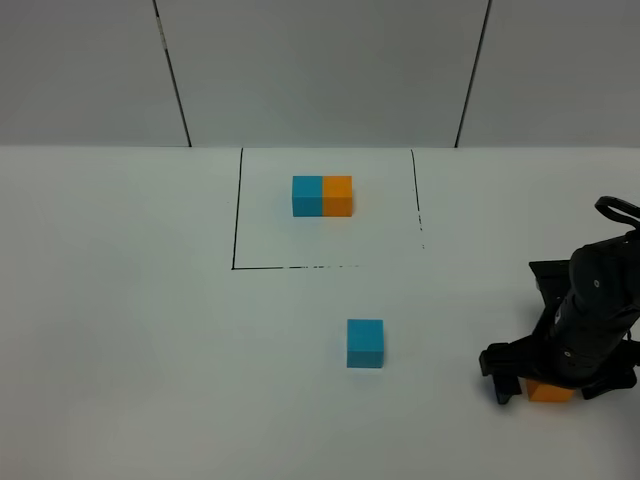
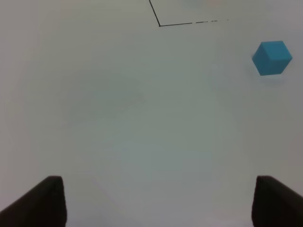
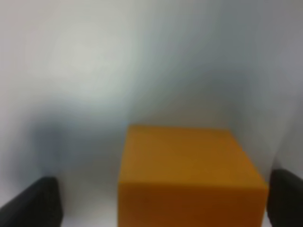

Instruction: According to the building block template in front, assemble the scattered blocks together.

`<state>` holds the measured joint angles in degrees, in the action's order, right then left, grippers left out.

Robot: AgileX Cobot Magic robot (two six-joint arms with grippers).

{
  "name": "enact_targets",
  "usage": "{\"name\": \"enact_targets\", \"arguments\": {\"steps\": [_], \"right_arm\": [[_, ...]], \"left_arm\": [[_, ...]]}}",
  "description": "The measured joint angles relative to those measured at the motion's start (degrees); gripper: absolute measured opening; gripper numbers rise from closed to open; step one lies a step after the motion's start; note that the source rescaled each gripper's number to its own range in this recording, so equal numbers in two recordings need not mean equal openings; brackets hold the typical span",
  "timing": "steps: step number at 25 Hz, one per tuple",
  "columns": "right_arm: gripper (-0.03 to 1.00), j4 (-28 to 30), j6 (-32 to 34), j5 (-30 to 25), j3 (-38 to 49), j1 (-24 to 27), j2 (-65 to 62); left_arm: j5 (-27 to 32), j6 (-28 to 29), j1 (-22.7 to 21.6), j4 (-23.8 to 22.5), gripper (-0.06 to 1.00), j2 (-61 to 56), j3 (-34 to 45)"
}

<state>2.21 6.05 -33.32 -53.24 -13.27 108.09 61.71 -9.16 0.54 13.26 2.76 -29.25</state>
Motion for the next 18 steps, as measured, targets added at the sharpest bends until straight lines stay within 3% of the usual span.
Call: {"name": "enact_targets", "arguments": {"steps": [13, 15, 18], "right_arm": [[0.16, 0.0, 0.5, 1.2, -0.1, 0.0, 0.2], [0.02, 0.0, 0.5, 0.6, -0.1, 0.0, 0.2], [0.00, 1.2, 0.4, -1.8, -1.0, -0.1, 0.3]], "left_arm": [[0.0, 0.0, 0.0, 0.0, 0.67, 0.0, 0.0], [0.0, 0.0, 0.0, 0.0, 0.67, 0.0, 0.0], [0.0, 0.0, 0.0, 0.0, 0.67, 0.0, 0.0]]}}
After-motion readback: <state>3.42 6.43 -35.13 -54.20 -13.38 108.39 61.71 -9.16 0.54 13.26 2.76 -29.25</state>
